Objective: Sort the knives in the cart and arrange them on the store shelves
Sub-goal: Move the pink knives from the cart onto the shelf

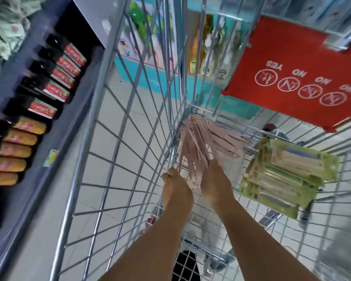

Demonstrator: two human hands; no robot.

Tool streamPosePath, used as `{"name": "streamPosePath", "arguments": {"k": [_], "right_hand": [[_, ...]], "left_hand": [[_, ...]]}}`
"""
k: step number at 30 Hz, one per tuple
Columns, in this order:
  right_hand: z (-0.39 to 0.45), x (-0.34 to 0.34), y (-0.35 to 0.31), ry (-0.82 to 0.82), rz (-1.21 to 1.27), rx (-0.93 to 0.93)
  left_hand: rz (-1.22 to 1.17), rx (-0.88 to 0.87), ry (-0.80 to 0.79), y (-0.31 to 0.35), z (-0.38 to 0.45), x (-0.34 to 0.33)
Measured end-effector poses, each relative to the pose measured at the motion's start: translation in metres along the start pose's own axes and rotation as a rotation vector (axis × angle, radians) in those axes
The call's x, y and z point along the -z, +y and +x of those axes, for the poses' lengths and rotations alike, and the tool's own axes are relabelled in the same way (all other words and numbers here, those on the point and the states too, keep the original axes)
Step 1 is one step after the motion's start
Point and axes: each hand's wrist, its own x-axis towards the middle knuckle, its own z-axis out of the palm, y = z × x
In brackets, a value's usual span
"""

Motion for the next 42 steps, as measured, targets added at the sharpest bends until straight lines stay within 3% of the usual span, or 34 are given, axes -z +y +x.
{"name": "streamPosePath", "arguments": {"k": [9, 19, 23, 29, 34, 42], "right_hand": [[-0.061, 0.038, -0.003, 0.074, 0.181, -0.001], [-0.169, 0.129, -0.063, 0.32, 0.387, 0.213], [-0.212, 0.151, -0.106, 0.388, 0.425, 0.323], [-0.291, 0.139, -0.188, 0.503, 0.381, 0.649], [-0.361, 0.094, -0.27, 0.454, 0.303, 0.729], [-0.468, 0.002, -0.398, 0.342, 0.213, 0.848]], "left_hand": [[-0.061, -0.095, 0.063, 0.015, -0.065, 0.032], [-0.422, -0.351, 0.33, 0.038, -0.183, 0.147], [-0.463, -0.559, 0.522, 0.019, -0.215, 0.194], [-0.627, -0.625, 0.718, -0.066, -0.243, 0.267], [-0.63, -0.643, 0.911, -0.164, -0.262, 0.333], [-0.637, -0.482, 1.067, -0.339, -0.294, 0.422]]}}
